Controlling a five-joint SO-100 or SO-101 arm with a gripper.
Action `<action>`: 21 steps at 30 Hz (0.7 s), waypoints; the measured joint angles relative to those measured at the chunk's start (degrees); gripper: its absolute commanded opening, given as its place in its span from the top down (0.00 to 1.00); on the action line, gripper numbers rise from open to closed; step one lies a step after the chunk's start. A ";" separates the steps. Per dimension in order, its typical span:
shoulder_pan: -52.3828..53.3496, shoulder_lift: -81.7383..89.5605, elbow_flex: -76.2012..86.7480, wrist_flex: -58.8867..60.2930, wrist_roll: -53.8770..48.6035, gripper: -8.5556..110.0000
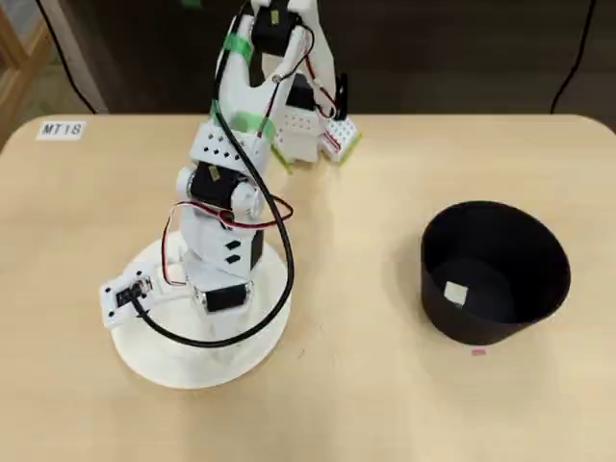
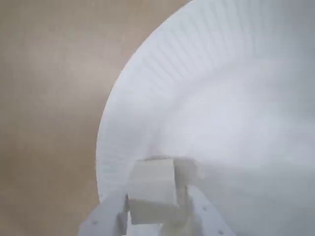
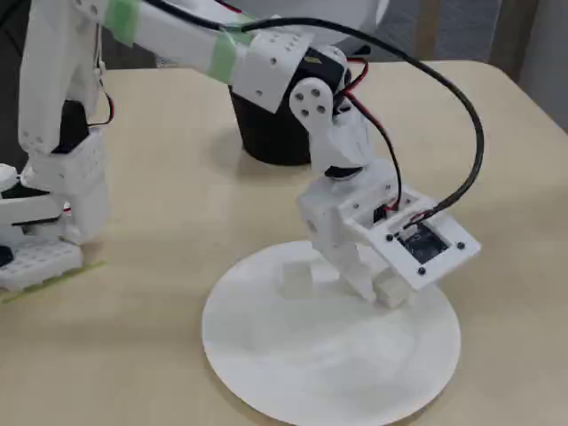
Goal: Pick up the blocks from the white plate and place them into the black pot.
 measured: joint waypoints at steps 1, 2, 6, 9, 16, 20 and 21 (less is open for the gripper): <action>0.00 -0.09 0.00 0.00 0.18 0.87; 0.09 -0.09 0.00 -0.18 0.44 0.89; 0.79 -0.09 -0.35 -0.62 1.14 0.95; 1.05 -0.09 -0.44 -0.79 1.85 0.95; 0.97 3.69 -0.44 -0.35 4.22 0.95; -1.14 13.89 0.70 -0.18 9.58 0.95; -2.46 17.14 1.67 -0.18 11.60 0.95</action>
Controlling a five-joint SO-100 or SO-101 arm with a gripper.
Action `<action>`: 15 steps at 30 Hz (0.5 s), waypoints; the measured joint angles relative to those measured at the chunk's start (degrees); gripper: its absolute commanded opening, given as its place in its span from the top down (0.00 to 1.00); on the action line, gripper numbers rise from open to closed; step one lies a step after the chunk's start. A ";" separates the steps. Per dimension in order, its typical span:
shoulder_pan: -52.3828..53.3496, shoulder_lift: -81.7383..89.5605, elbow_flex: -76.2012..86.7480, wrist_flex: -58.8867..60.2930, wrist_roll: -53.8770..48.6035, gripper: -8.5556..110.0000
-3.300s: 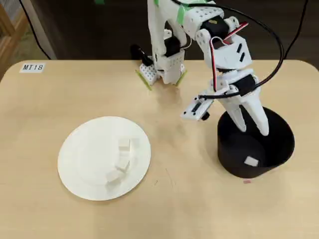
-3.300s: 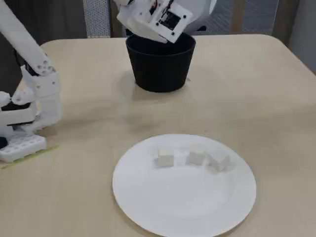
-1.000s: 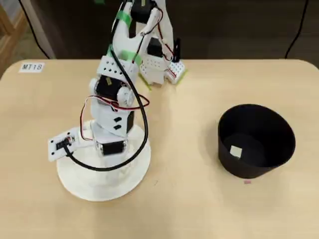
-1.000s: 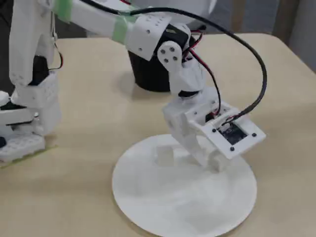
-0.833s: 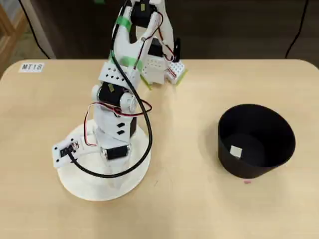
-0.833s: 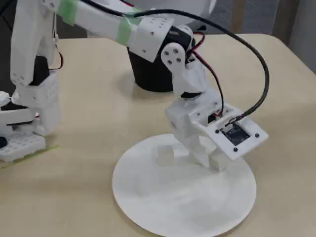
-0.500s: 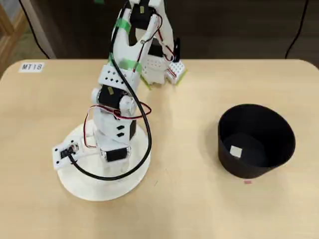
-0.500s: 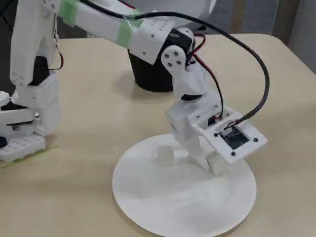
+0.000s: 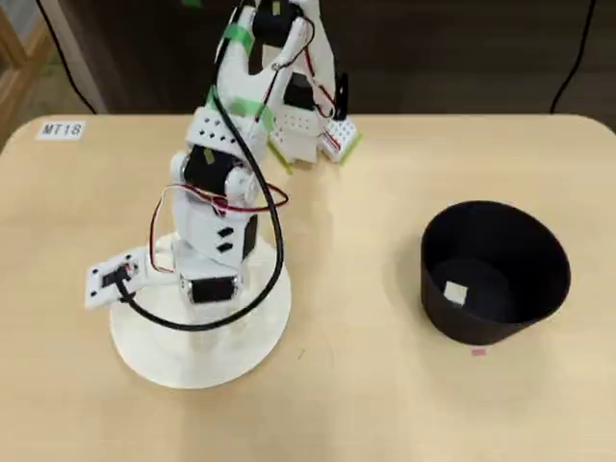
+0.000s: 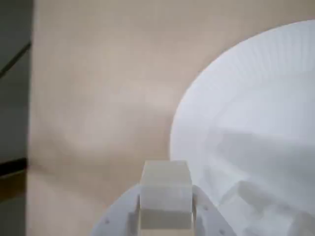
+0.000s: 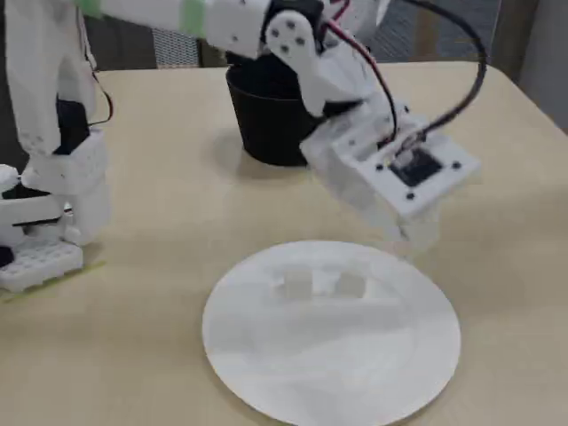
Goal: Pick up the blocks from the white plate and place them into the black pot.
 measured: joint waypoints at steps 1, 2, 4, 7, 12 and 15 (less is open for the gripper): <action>-1.85 3.43 1.23 0.00 2.55 0.95; -3.78 6.50 2.37 0.00 4.83 0.95; -8.44 13.01 5.19 -0.09 10.81 0.95; -16.88 20.39 8.88 0.09 19.86 0.95; -33.40 24.26 9.76 1.93 29.88 0.95; -42.80 24.26 10.37 0.97 32.61 0.95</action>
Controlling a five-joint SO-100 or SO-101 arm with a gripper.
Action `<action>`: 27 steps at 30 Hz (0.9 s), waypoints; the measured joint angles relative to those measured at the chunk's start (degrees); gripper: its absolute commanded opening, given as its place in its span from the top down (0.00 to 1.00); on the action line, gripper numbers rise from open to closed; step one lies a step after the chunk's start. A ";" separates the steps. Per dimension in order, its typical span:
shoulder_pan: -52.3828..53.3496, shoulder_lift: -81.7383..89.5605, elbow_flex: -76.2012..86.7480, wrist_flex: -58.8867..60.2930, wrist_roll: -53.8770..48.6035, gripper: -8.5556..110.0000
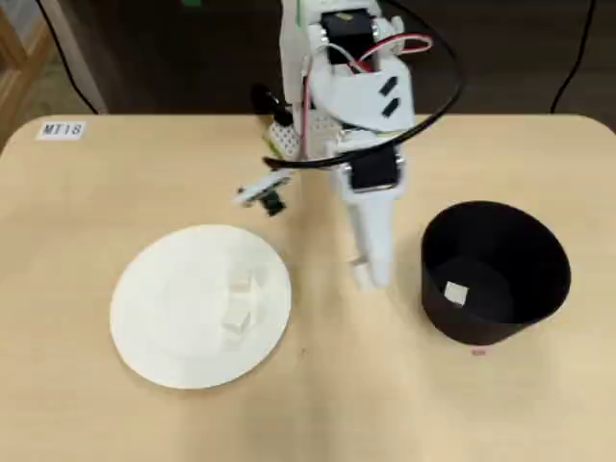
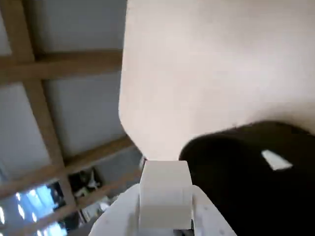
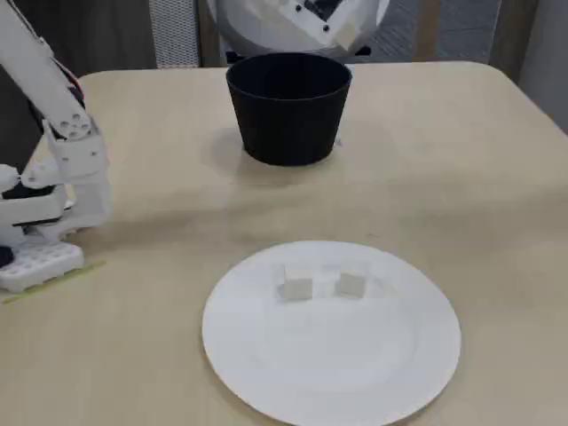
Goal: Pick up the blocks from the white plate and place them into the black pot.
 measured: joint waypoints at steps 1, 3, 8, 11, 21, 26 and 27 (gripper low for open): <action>-2.55 0.00 0.70 -1.05 0.53 0.95; -6.68 0.00 3.16 -4.92 1.58 0.95; -11.60 -4.75 6.33 -9.14 2.29 0.95; -11.60 -8.88 6.42 -10.55 1.49 0.95; -10.46 -12.39 6.42 -13.18 -2.46 0.71; -9.67 -12.39 6.59 -11.69 -4.39 0.72; -9.40 -12.39 6.59 -11.34 -4.39 0.74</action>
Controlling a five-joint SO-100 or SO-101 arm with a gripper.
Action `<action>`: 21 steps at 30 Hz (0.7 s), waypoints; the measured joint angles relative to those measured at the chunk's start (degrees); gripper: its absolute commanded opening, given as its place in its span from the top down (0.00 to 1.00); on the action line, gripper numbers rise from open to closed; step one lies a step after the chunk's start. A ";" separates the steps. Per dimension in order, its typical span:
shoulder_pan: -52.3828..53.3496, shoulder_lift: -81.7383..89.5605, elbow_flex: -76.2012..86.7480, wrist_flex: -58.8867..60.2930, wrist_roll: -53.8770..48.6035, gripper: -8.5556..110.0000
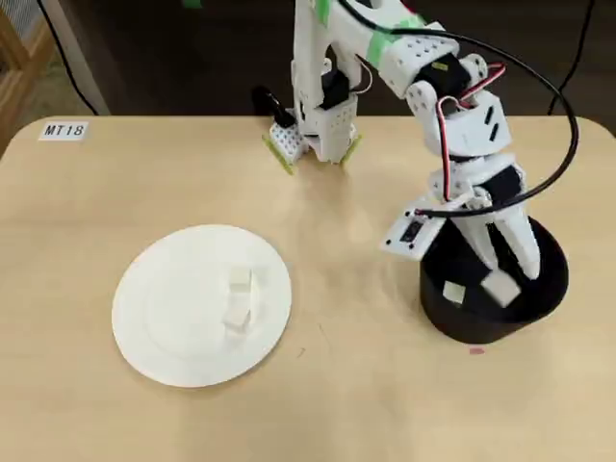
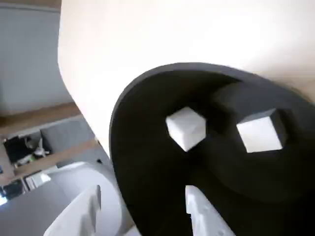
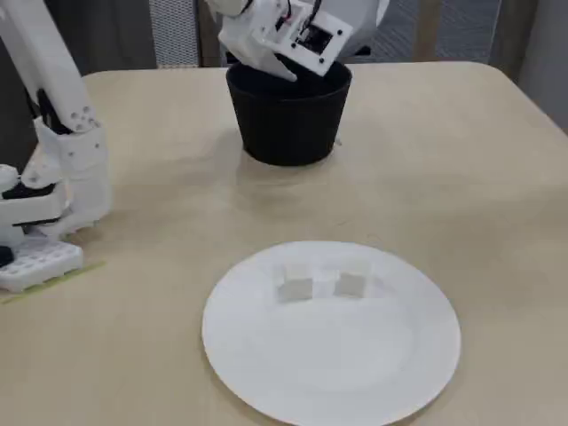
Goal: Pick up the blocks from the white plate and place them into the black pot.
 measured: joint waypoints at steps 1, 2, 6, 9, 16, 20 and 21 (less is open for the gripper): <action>0.35 0.00 0.00 0.26 -0.09 0.78; 0.79 0.00 0.00 0.53 -0.18 0.84; 4.39 2.72 0.00 2.90 0.00 0.95; 11.34 7.65 0.00 5.89 0.26 0.95; 37.35 15.03 0.00 13.27 0.62 0.95; 51.24 10.72 0.00 16.26 0.53 0.95; 53.61 8.53 -0.09 16.70 0.09 0.95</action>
